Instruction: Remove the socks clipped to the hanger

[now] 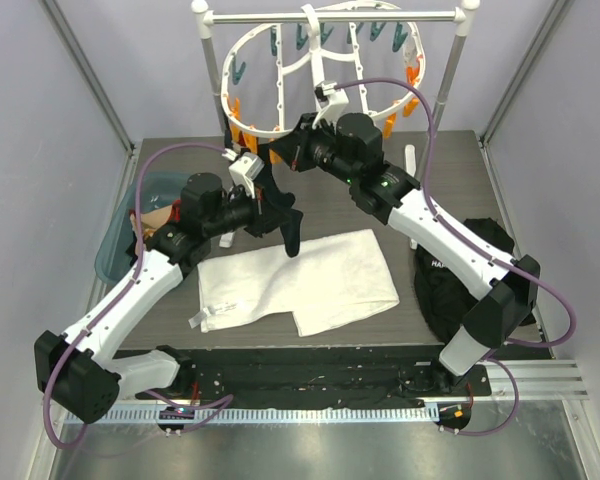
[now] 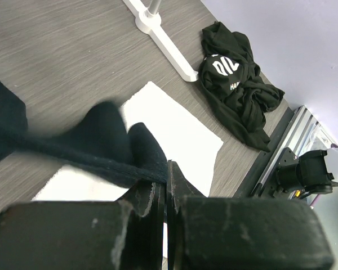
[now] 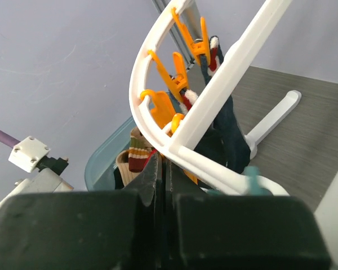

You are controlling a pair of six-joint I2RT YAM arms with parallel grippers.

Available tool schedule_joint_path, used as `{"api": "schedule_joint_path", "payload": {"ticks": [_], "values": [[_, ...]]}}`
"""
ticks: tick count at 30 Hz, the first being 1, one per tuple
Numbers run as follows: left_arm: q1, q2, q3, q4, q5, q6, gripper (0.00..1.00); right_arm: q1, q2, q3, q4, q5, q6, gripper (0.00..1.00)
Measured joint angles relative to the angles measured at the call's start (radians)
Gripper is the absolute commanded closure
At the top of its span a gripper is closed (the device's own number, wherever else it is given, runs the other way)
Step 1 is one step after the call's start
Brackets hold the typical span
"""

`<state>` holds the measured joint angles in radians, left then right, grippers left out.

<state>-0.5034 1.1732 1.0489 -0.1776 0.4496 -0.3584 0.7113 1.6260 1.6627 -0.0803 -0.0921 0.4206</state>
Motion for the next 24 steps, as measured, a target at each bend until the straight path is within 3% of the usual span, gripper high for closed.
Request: {"api": "schedule_joint_path", "payload": {"ticks": [12,18,24], "values": [[0.008,-0.024,-0.004,-0.021,-0.082,0.0,1.0,0.001,-0.001,-0.003,0.021,0.024,0.002,0.97],[0.068,-0.109,-0.029,-0.068,-0.285,-0.013,1.0,0.001,-0.019,-0.032,0.011,0.068,0.0,0.89],[0.218,-0.138,-0.02,-0.16,-0.544,-0.053,1.0,-0.008,-0.069,-0.072,-0.012,0.137,-0.018,0.81]]}}
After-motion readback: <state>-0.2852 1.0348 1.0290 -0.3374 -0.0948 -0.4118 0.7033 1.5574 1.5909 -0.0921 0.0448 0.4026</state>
